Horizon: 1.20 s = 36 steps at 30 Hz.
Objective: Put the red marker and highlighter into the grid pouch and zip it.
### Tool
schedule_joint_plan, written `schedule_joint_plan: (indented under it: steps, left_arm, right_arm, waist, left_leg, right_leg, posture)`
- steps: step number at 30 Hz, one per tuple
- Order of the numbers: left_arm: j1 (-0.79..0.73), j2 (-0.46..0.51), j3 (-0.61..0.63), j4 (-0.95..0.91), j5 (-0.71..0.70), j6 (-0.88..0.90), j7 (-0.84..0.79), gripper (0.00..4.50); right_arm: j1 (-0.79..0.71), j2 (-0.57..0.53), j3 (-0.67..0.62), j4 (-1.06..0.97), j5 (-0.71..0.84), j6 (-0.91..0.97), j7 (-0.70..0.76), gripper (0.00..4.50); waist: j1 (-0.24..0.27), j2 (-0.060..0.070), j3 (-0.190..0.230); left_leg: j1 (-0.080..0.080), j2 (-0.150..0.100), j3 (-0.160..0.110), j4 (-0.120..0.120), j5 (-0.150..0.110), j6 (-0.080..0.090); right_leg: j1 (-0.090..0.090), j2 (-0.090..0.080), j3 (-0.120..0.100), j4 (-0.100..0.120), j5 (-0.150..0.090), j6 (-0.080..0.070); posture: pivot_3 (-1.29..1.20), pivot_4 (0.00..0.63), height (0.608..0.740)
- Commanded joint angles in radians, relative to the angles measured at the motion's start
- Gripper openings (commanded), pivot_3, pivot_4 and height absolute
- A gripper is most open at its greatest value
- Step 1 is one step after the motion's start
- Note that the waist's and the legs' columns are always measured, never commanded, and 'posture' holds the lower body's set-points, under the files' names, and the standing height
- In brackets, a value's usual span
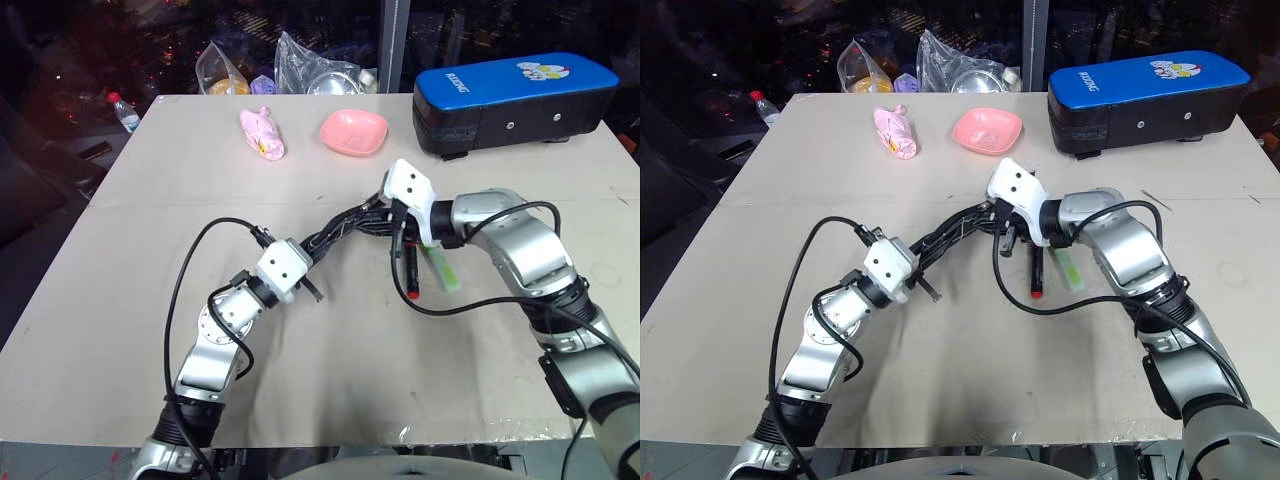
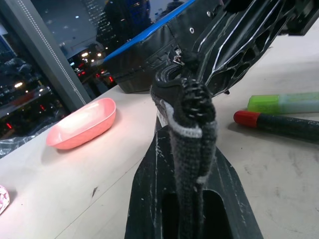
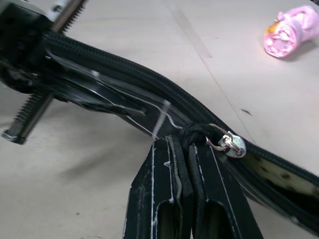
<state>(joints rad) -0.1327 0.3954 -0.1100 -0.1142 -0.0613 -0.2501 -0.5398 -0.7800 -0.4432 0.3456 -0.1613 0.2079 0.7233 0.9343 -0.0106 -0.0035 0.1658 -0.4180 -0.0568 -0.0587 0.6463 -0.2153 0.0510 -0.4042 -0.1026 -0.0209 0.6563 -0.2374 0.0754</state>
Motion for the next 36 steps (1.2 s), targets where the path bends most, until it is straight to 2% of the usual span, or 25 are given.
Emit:
schedule_joint_plan:
  steps: [1,17,25,29,32,33,35,36]
  left_arm:
    - [-0.011,-0.008,-0.004,0.004,0.008,-0.02,-0.002,0.0]
    - [-0.033,-0.021,-0.003,0.04,0.011,-0.022,0.011,0.0]
    - [-0.036,-0.028,-0.013,0.031,0.013,-0.021,0.004,0.0]
    - [-0.033,-0.028,-0.004,0.024,0.009,-0.014,0.007,0.0]
    - [-0.031,-0.025,0.009,0.019,0.003,-0.007,0.01,0.0]
    - [-0.031,-0.024,0.011,0.018,0.002,-0.006,0.011,0.0]
    - [-0.028,-0.017,0.02,0.01,-0.005,-0.001,0.008,0.0]
    - [-0.028,-0.011,0.025,0.005,-0.009,0.002,0.003,0.0]
  right_arm:
    - [-0.038,0.004,0.016,-0.077,0.015,0.003,0.02,0.04]
    - [-0.024,0.009,0.093,-0.219,0.065,0.045,0.075,0.04]
    - [-0.029,0.058,0.047,-0.106,-0.01,-0.025,-0.046,0.04]
    - [-0.008,0.041,-0.026,-0.14,0.074,0.04,-0.02,1.22]
    - [0.011,-0.014,-0.088,-0.182,0.145,0.096,0.015,2.85]
    - [0.016,-0.034,-0.099,-0.193,0.165,0.108,0.027,3.16]
    - [0.062,-0.099,-0.174,-0.232,0.232,0.129,0.064,4.25]
    - [0.085,-0.128,-0.203,-0.244,0.253,0.145,0.066,4.42]
  waist:
    - [0.0,0.0,0.0]
    - [0.0,-0.002,0.002]
    - [0.0,-0.002,0.002]
    - [0.002,-0.002,0.003]
    - [0.007,-0.003,0.003]
    - [0.008,-0.003,0.003]
    - [0.014,-0.003,0.003]
    - [0.016,-0.003,0.003]
  left_leg:
    - [0.0,0.0,0.0,0.0,0.0,0.0]
    - [-0.001,0.0,-0.001,0.0,0.0,0.0]
    - [-0.001,0.0,-0.001,0.0,0.0,0.0]
    - [-0.001,0.0,-0.001,-0.001,0.0,0.0]
    - [-0.002,-0.001,-0.002,-0.001,0.0,0.0]
    - [-0.002,-0.001,-0.002,-0.001,0.0,0.0]
    - [-0.003,-0.001,-0.002,-0.001,0.0,0.0]
    - [-0.004,-0.001,-0.004,-0.001,0.0,0.0]
  right_leg:
    - [0.0,0.0,0.0,0.0,0.0,0.0]
    - [0.0,-0.001,-0.002,-0.001,0.0,0.0]
    - [0.0,0.0,-0.002,-0.001,0.0,0.0]
    - [0.0,0.0,-0.002,-0.001,0.0,0.0]
    - [0.0,-0.001,-0.003,-0.003,0.0,0.0]
    - [0.0,-0.001,-0.003,-0.003,0.0,0.0]
    - [0.0,-0.001,-0.004,-0.004,0.0,0.0]
    - [0.0,-0.001,-0.006,-0.005,0.0,0.0]
  posture:
    - [0.0,0.15,0.726]
    - [0.0,0.15,0.726]
    - [0.0,0.15,0.726]
    - [0.0,0.15,0.726]
    - [0.0,0.15,0.726]
    - [0.0,0.15,0.726]
    - [0.0,0.15,0.726]
    - [0.0,0.15,0.726]
